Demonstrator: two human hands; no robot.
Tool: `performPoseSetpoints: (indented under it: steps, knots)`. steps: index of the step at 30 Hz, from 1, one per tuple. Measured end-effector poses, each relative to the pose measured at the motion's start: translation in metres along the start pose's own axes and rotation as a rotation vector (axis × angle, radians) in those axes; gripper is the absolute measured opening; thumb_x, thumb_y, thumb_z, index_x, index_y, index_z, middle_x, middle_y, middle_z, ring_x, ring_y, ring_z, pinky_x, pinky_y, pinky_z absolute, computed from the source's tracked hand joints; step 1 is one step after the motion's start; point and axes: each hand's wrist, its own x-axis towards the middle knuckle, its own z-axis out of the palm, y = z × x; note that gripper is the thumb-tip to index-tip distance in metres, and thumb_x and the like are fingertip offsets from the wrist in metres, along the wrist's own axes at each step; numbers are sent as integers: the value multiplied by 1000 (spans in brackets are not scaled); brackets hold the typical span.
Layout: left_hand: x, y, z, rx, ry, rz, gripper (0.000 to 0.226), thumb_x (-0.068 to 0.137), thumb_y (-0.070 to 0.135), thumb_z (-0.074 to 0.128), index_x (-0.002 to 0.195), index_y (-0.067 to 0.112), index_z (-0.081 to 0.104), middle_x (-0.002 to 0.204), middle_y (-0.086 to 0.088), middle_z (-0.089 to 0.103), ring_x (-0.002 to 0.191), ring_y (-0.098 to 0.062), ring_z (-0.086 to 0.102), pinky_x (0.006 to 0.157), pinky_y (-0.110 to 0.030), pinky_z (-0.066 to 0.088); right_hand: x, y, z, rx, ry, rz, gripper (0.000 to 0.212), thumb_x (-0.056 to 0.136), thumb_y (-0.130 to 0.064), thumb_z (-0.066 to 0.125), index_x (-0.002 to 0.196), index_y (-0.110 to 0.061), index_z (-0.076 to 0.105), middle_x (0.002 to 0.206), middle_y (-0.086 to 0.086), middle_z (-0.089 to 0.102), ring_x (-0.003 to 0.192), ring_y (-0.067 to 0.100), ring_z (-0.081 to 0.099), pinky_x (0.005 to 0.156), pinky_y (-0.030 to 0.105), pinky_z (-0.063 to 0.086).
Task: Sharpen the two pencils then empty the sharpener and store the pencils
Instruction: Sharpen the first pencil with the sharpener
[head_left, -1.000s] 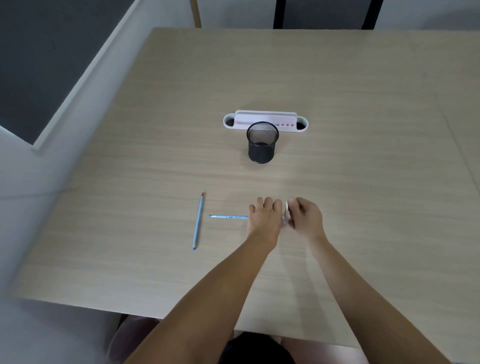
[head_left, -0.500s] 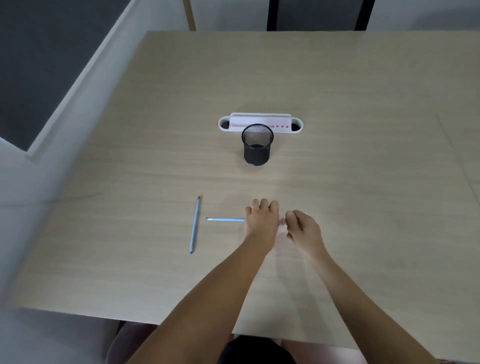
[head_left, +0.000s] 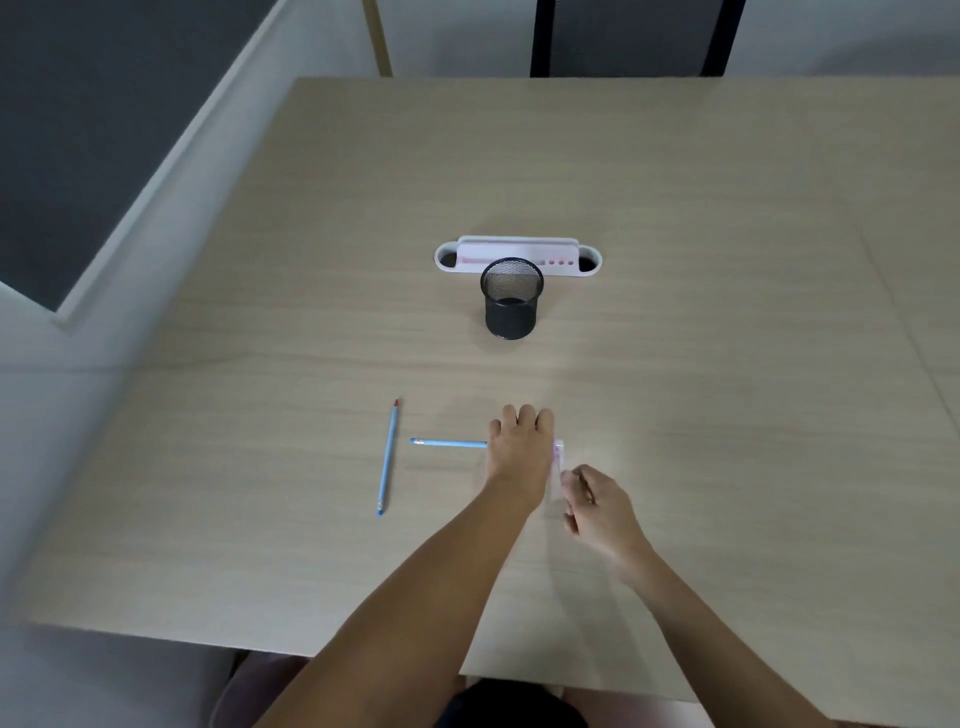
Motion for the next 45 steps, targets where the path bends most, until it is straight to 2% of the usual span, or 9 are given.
performPoseSetpoints:
  steps: [4,8,14,18,21,27,33,40,45]
  knots:
    - [1,-1,0,-20,16,0,48,82,20,68,121,11,40,122,-9,47,111,-30,43,86,-36,38,31,-36,-20,-42,123,-120,31,92,-21,48,63,-10,54,51,5,57,46,15,53,50,25,40]
    - [0,0,0,-35,7,-19,53,76,17,73,120,13,43,118,-8,50,109,-29,45,84,-35,39,79,-35,-7,40,139,64,17,86,-24,58,70,-22,58,63,5,63,55,23,58,50,24,42]
    - [1,0,-2,15,-12,-12,57,73,6,72,120,9,40,120,-9,48,111,-29,44,84,-33,39,36,-1,15,-114,171,27,34,79,-1,46,52,-20,37,50,-3,43,54,22,41,49,29,32]
    - [0,-1,-3,18,-1,0,55,75,8,71,120,9,40,120,-10,47,110,-29,43,86,-34,39,2,-1,-5,-47,24,-50,28,92,-19,50,65,-15,56,46,-4,53,45,16,53,56,31,45]
    - [-1,-1,-2,4,19,2,48,79,13,69,118,10,41,119,-10,48,109,-29,44,84,-35,39,14,-27,-17,-37,127,-172,32,92,-23,52,67,-8,63,47,0,58,40,12,54,49,23,43]
    - [-1,0,-1,-21,30,-10,54,71,16,77,116,14,48,111,-6,53,103,-27,50,78,-32,41,75,-29,-3,114,210,113,15,81,-22,66,67,-19,63,60,4,63,51,20,56,53,29,46]
    - [1,0,0,7,8,-25,55,73,9,73,117,11,41,117,-8,49,108,-27,45,82,-32,39,25,-1,18,-112,173,-3,31,81,-16,42,51,-17,34,49,1,43,55,24,42,49,29,34]
    - [2,-1,1,1,22,-14,51,79,18,71,119,11,40,120,-9,48,109,-28,44,84,-34,38,39,-35,-11,81,138,-87,35,94,-24,42,63,-10,48,57,6,50,50,23,47,51,30,39]
    - [0,1,0,-25,0,-33,55,74,13,74,120,12,44,117,-9,50,108,-28,46,83,-34,40,75,-27,5,75,185,144,15,83,-25,55,71,-16,59,67,9,62,56,29,56,58,38,49]
